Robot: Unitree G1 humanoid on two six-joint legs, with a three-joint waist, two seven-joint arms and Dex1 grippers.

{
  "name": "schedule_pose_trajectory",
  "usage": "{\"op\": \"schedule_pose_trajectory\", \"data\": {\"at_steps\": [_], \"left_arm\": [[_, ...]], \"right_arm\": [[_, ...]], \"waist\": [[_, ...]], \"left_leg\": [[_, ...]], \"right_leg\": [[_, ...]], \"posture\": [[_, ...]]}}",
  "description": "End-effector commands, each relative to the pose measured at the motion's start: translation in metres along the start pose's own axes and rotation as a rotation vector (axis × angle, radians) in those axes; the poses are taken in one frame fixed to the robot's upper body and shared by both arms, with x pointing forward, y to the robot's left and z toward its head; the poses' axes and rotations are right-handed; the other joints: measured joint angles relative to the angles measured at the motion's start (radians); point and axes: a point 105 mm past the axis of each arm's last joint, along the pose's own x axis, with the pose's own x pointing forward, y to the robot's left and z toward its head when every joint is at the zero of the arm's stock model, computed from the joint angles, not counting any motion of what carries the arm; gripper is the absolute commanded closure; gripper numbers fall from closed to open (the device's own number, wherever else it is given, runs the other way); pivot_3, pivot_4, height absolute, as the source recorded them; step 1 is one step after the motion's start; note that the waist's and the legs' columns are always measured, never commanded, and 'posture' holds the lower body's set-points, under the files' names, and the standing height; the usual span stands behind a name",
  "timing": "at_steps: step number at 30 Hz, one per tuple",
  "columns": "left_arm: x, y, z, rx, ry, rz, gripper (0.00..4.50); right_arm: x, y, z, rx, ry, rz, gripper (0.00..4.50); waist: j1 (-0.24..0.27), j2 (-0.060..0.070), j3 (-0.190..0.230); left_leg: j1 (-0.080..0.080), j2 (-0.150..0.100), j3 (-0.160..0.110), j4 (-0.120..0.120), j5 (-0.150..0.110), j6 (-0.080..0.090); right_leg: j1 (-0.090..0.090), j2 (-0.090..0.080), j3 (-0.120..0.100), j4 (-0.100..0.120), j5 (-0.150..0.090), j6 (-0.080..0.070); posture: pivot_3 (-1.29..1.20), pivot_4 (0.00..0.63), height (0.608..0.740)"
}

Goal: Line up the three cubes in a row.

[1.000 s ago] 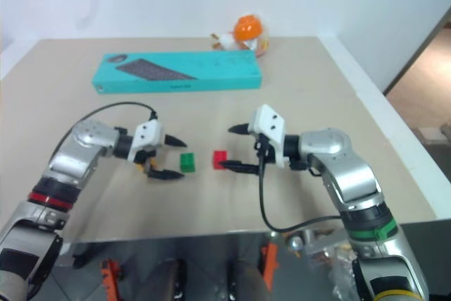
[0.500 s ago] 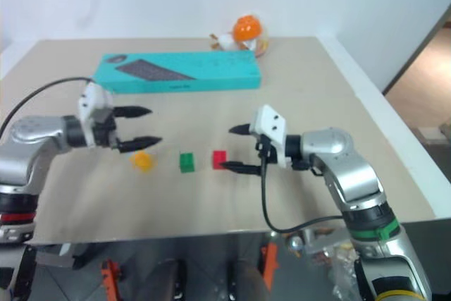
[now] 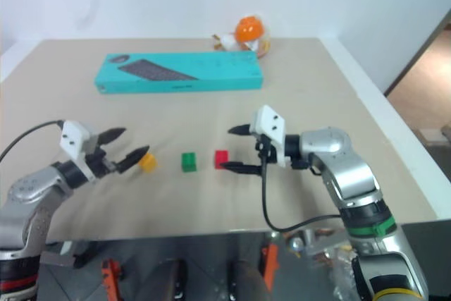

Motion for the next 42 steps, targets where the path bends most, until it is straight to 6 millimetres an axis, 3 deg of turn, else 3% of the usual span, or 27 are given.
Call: {"op": "schedule_pose_trajectory", "data": {"at_steps": [1,8,15,22,23,24,29,35,42], "left_arm": [[0.000,-0.003,0.004,0.011,-0.028,0.082,0.06],[0.003,-0.004,-0.016,-0.041,0.017,0.161,0.06],[0.007,-0.012,-0.032,-0.064,0.072,0.120,0.06],[0.008,-0.010,-0.043,-0.088,0.117,0.157,2.20],[0.009,-0.010,-0.043,-0.089,0.120,0.157,2.90],[0.010,-0.010,-0.044,-0.085,0.122,0.158,3.10],[0.011,-0.014,-0.044,-0.054,0.138,0.105,3.13],[0.004,-0.027,-0.029,0.108,0.115,-0.222,3.13],[0.004,-0.007,-0.019,0.243,0.153,-0.503,3.13]], "right_arm": [[-0.002,-0.002,0.011,-0.047,-0.018,-0.001,0.00],[-0.003,-0.003,0.013,-0.031,-0.038,-0.013,0.00],[-0.002,-0.005,0.017,-0.022,-0.073,-0.035,0.00],[-0.004,-0.006,0.015,-0.028,-0.059,-0.045,0.00],[-0.004,-0.006,0.015,-0.028,-0.058,-0.045,0.00],[-0.004,-0.006,0.014,-0.029,-0.055,-0.043,0.00],[-0.004,-0.005,0.012,-0.034,-0.047,-0.039,0.00],[-0.002,-0.007,0.014,-0.041,-0.045,-0.033,0.00],[-0.001,-0.010,0.014,-0.053,-0.042,-0.029,0.00]], "waist": [[0.000,0.000,0.000],[0.000,0.000,0.000],[0.000,0.000,0.000],[0.000,0.000,0.000],[0.000,0.000,0.000],[0.000,0.000,0.000],[0.000,0.000,0.000],[0.000,0.000,0.000],[0.001,0.000,0.000]], "left_leg": [[0.000,0.000,0.000,0.000,0.000,0.000],[0.001,0.000,0.001,0.000,0.000,0.001],[0.000,0.000,0.002,0.000,0.000,0.001],[0.000,0.000,0.002,0.000,0.000,0.001],[0.000,0.000,0.002,0.000,0.000,0.001],[0.001,0.000,0.002,0.000,0.000,0.001],[0.001,0.000,0.002,0.000,0.000,0.001],[0.000,0.000,0.003,0.000,0.000,0.000],[-0.001,0.000,0.004,-0.001,0.000,0.000]], "right_leg": [[0.000,0.000,0.000,0.000,0.000,0.000],[0.000,0.000,0.001,0.000,0.000,-0.002],[0.000,0.000,0.001,0.000,0.000,-0.002],[0.000,0.000,0.002,0.000,0.000,-0.002],[0.000,0.000,0.002,0.000,-0.001,-0.003],[0.000,0.000,0.002,0.000,-0.001,-0.003],[0.000,0.000,0.002,0.000,-0.001,-0.003],[-0.001,0.000,0.002,0.000,-0.002,-0.004],[-0.002,0.000,0.001,0.000,-0.002,-0.005]], "posture": [[0.00,0.150,0.740],[0.00,0.150,0.740],[0.00,0.150,0.740],[0.00,0.150,0.740],[0.00,0.150,0.740],[0.00,0.150,0.740],[0.00,0.150,0.740],[0.00,0.150,0.740],[0.00,0.150,0.740]]}}
